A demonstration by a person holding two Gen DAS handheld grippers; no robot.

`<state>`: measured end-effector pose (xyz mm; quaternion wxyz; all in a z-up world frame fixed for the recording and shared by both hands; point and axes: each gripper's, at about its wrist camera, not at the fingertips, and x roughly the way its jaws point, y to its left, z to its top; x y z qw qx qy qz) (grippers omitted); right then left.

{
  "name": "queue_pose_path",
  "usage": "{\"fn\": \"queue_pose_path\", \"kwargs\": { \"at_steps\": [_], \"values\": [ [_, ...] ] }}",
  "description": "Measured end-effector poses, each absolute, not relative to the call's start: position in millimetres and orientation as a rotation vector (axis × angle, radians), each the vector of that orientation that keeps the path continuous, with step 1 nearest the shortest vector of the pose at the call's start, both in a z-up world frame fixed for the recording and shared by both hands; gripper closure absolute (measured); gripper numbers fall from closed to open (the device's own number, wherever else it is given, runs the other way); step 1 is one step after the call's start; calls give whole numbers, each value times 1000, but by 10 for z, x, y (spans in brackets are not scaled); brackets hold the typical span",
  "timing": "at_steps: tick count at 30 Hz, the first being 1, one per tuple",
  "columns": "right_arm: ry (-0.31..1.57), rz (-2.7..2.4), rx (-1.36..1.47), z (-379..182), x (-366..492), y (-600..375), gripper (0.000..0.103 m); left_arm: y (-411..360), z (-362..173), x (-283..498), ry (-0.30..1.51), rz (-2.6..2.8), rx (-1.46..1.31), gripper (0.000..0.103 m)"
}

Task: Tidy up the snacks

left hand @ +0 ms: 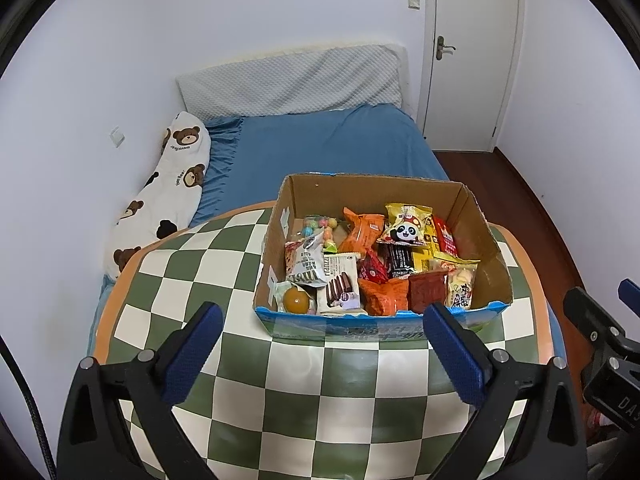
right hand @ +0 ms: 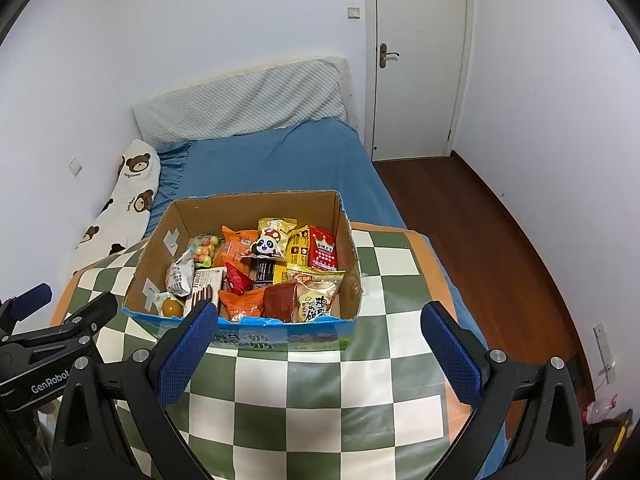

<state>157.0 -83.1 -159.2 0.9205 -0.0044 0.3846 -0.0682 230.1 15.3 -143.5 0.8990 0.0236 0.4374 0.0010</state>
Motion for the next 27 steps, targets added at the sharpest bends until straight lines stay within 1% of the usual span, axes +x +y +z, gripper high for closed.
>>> {"fn": "queue_pose_path", "kwargs": {
  "at_steps": [27],
  "values": [
    [775, -145, -7, -1479, 1449, -907, 0, 67, -1296, 2174, 882, -10, 65, 0]
  ]
}}
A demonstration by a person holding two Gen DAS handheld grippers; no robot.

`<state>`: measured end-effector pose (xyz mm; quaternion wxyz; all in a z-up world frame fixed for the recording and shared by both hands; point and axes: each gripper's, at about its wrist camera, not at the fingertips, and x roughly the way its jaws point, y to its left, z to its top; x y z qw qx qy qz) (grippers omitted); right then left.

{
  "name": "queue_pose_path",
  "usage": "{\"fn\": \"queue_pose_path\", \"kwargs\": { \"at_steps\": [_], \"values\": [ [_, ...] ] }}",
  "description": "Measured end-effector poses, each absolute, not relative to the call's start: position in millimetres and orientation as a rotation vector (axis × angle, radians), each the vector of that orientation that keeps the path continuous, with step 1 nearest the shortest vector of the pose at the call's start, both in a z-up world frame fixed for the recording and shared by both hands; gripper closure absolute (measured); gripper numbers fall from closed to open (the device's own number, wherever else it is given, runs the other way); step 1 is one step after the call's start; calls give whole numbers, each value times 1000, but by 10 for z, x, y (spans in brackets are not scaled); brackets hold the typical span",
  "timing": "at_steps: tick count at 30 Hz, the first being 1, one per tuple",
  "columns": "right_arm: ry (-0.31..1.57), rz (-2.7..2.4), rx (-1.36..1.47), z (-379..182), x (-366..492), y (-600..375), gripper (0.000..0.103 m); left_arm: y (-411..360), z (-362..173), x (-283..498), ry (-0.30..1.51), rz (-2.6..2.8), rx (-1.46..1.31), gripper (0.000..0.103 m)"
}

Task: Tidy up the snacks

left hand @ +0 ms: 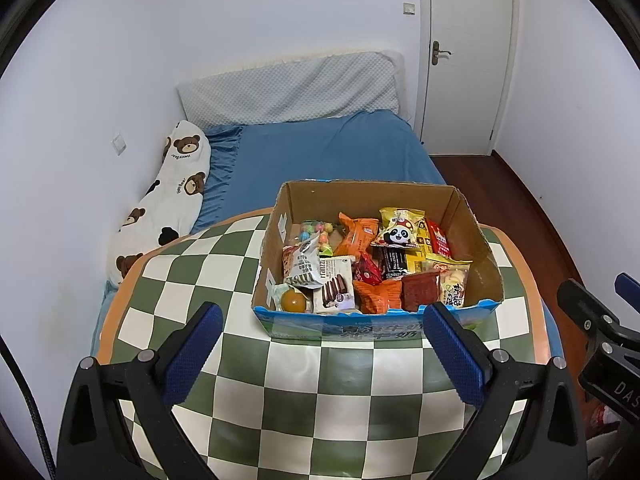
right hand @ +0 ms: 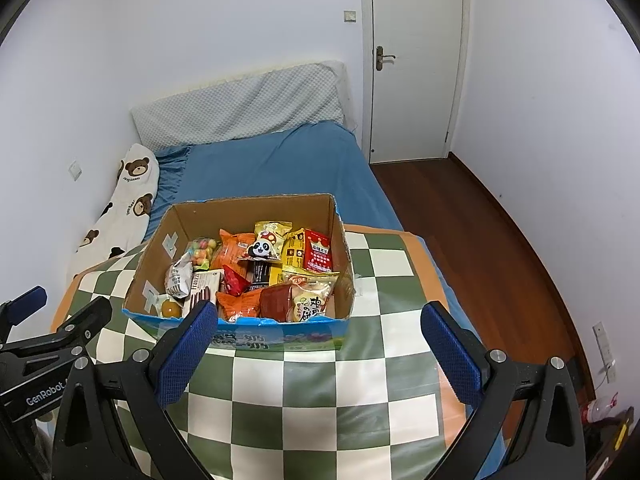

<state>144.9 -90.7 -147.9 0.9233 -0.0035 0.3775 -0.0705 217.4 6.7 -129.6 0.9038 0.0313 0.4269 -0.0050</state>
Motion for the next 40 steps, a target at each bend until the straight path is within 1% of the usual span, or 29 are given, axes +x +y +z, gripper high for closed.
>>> {"fn": "queue_pose_path", "kwargs": {
  "at_steps": [40],
  "values": [
    [767, -148, -7, -1397, 1344, -979, 0, 29, -1189, 2081, 863, -13, 66, 0]
  ]
}}
